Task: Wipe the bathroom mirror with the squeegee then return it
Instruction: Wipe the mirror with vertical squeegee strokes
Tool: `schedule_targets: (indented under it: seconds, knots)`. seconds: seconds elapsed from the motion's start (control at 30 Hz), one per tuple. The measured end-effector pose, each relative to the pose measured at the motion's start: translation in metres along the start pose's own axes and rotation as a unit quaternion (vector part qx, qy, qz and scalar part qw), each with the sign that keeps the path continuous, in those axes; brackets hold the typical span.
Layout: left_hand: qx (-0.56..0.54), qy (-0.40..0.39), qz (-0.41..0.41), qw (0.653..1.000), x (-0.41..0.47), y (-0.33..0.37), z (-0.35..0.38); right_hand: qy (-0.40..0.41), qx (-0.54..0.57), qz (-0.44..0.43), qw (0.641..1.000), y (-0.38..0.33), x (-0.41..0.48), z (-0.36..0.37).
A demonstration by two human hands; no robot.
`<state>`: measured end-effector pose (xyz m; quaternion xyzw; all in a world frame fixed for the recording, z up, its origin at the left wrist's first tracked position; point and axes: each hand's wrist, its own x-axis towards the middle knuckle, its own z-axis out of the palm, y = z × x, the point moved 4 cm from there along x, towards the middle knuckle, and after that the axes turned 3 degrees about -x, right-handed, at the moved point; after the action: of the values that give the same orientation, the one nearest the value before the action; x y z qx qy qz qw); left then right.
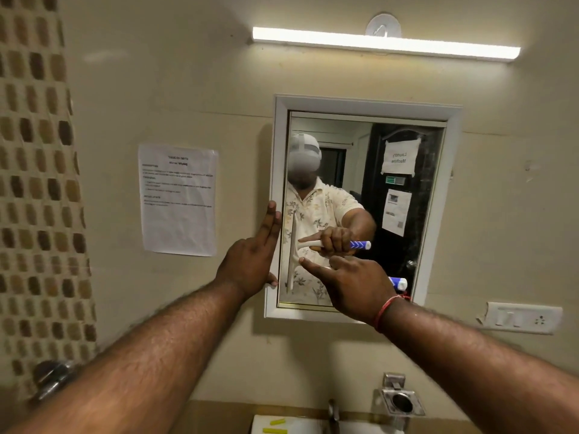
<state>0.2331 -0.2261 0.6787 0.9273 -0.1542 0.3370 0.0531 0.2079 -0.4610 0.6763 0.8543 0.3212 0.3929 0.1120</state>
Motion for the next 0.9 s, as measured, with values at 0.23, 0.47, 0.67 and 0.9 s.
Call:
schedule_targets:
  seconds: [0.23,0.47,0.67,0.9]
  knots:
    - [-0.003,-0.008,0.004,1.0,-0.009,-0.004,0.009,-0.012,-0.003,-0.019,1.0,-0.018,0.003,0.016]
    - [-0.006,-0.01,0.005,1.0,-0.014,-0.007,0.018,-0.017,0.015,-0.006,1.0,-0.018,0.001,0.021]
    - [0.001,-0.013,0.0,1.0,-0.02,-0.006,0.024,-0.026,0.006,-0.009,1.0,-0.023,0.003,0.019]
    - [0.003,-0.018,-0.004,1.0,-0.024,-0.005,0.031,-0.042,-0.004,-0.018,0.999,-0.024,-0.006,0.022]
